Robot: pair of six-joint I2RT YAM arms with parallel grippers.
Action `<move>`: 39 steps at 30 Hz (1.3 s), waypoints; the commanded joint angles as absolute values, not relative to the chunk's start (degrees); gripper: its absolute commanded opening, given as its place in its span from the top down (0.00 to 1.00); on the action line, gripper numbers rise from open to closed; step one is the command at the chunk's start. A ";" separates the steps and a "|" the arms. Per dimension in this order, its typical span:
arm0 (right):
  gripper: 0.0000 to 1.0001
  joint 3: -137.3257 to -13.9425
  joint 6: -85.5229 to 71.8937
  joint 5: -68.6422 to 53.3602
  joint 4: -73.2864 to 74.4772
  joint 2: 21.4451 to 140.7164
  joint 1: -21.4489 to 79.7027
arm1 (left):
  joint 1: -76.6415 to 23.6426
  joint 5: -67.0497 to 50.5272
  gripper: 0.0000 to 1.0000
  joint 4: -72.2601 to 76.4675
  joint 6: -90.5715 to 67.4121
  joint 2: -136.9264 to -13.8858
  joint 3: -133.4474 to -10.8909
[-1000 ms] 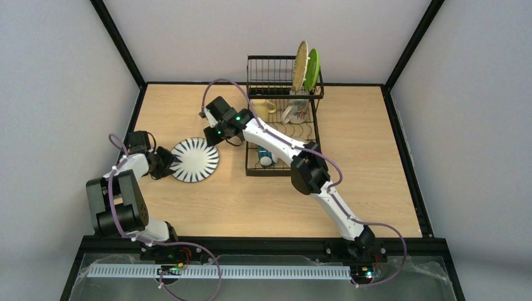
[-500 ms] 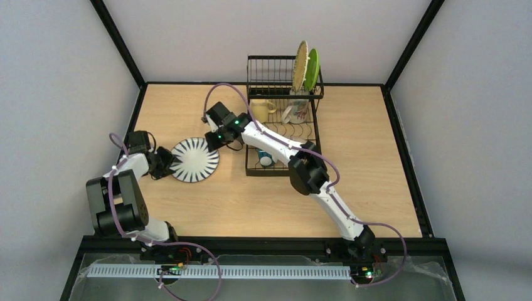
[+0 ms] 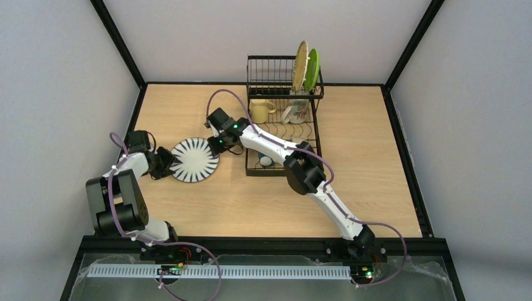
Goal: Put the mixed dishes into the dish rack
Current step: Grab the plate at the center of the board.
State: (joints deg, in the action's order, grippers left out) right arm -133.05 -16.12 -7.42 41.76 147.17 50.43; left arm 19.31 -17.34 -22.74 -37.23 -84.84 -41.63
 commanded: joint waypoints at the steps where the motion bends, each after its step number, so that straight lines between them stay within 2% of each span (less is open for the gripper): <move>1: 0.22 -131.80 -17.48 -6.77 40.69 148.18 49.60 | 20.04 -12.55 0.01 -28.86 -35.49 -87.11 -39.99; 11: 0.22 -130.34 -21.82 -14.28 39.15 149.46 49.39 | 20.04 -12.67 0.01 -28.65 -35.94 -87.01 -39.90; 20: 0.37 -130.78 -25.27 -17.84 39.68 151.35 49.96 | 20.03 -13.32 0.01 -28.34 -36.26 -87.29 -39.96; 24: 0.49 -130.69 -26.22 -18.23 40.23 152.34 50.35 | 20.04 -13.70 0.01 -28.04 -36.13 -87.81 -39.90; 26: 0.60 -130.69 -26.68 -18.24 40.37 152.86 50.44 | 20.04 -13.92 0.01 -27.98 -35.91 -87.97 -39.95; 29: 0.84 -130.67 -27.32 -17.83 40.83 153.33 50.47 | 19.99 -13.84 0.01 -27.91 -35.76 -87.98 -39.91; 32: 0.97 -130.69 -27.57 -17.20 41.23 153.47 50.45 | 20.04 -13.91 0.01 -28.12 -35.54 -87.96 -39.99; 33: 1.00 -130.67 -27.64 -17.03 41.39 153.41 50.45 | 20.04 -13.96 0.01 -28.19 -35.52 -87.81 -40.03; 39: 1.00 -130.35 -27.60 -15.91 41.82 152.46 50.54 | 20.09 -14.53 0.01 -28.66 -36.49 -85.76 -40.41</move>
State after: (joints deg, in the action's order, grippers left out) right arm -131.46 -29.30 -16.34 37.85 149.01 48.75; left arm 19.68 -17.78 -23.42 -37.21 -85.14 -41.74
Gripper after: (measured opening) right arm 0.030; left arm 0.989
